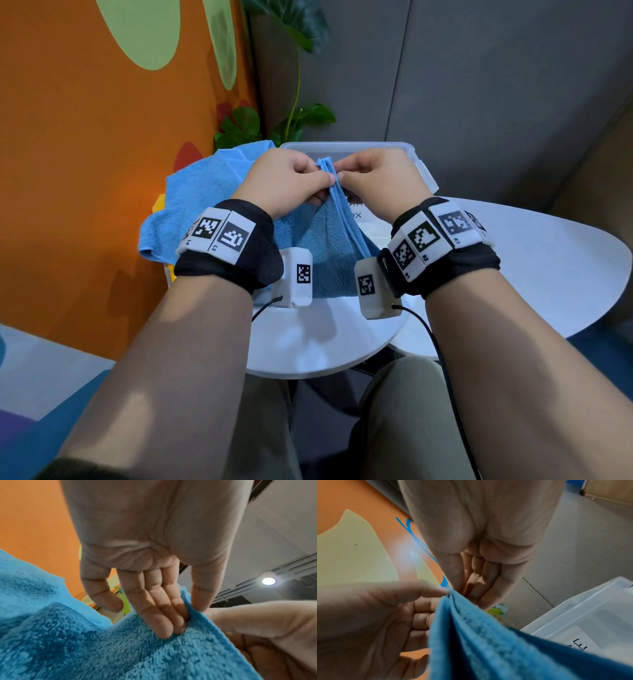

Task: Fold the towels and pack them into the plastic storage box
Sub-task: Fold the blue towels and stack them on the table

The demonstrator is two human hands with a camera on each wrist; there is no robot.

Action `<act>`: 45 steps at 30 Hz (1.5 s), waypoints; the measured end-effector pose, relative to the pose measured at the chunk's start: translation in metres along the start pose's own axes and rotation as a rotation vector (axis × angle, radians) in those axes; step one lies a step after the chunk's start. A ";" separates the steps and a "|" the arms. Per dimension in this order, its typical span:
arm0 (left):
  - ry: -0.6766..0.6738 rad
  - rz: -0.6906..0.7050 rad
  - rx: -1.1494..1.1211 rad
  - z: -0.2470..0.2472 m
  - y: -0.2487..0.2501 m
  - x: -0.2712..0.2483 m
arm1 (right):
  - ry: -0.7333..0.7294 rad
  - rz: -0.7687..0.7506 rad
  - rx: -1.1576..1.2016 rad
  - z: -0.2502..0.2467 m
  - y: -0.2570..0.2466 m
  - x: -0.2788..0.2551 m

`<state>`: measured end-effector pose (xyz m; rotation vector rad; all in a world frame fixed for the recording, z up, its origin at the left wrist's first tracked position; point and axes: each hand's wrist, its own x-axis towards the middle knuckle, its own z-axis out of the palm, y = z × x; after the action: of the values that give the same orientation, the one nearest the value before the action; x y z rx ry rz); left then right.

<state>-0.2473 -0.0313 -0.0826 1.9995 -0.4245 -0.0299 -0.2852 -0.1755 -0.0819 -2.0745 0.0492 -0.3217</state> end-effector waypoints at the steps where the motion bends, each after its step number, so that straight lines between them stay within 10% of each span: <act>1: 0.002 -0.003 -0.013 0.000 0.000 0.000 | 0.011 -0.005 0.008 0.000 0.000 -0.001; 45: 0.023 0.023 0.069 0.002 -0.004 0.004 | 0.082 -0.032 -0.103 -0.001 0.001 -0.001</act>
<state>-0.2432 -0.0328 -0.0865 2.0607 -0.4391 0.0224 -0.2860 -0.1772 -0.0822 -2.1648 0.0835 -0.4321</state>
